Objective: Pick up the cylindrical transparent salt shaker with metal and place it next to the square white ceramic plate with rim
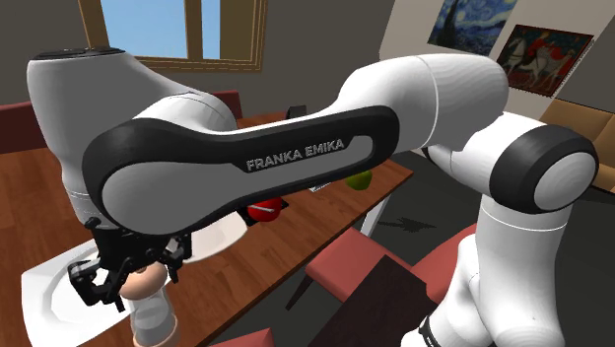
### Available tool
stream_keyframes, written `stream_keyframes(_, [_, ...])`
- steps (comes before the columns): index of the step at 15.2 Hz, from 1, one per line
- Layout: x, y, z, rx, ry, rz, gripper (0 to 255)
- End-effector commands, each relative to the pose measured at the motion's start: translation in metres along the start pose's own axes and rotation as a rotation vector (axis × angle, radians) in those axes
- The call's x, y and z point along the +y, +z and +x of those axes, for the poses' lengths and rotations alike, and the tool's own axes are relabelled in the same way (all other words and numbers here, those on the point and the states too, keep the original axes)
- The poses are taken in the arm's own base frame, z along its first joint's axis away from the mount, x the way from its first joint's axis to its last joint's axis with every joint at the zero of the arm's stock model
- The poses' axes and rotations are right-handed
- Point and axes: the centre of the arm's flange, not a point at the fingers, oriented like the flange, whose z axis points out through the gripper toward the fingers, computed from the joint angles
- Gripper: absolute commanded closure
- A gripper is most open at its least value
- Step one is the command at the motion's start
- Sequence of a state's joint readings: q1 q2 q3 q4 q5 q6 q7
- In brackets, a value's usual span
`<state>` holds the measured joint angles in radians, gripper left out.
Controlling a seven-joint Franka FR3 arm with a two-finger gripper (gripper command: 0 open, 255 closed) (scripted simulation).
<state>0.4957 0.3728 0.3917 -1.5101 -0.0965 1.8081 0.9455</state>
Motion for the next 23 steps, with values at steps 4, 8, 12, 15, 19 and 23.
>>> stream_keyframes(4, [0.0, 0.001, 0.0, 0.0, 0.0, 0.0, 255])
stream_keyframes(8, [0.0, 0.001, 0.0, 0.0, 0.0, 0.0, 0])
stream_keyframes(12, [0.0, -0.012, 0.0, 0.0, 0.0, 0.0, 0])
stream_keyframes(15, [0.0, -0.049, 0.0, 0.0, 0.0, 0.0, 0])
stream_keyframes(19, [0.0, -0.049, 0.0, 0.0, 0.0, 0.0, 0])
stream_keyframes(23, [0.0, -0.049, 0.0, 0.0, 0.0, 0.0, 0])
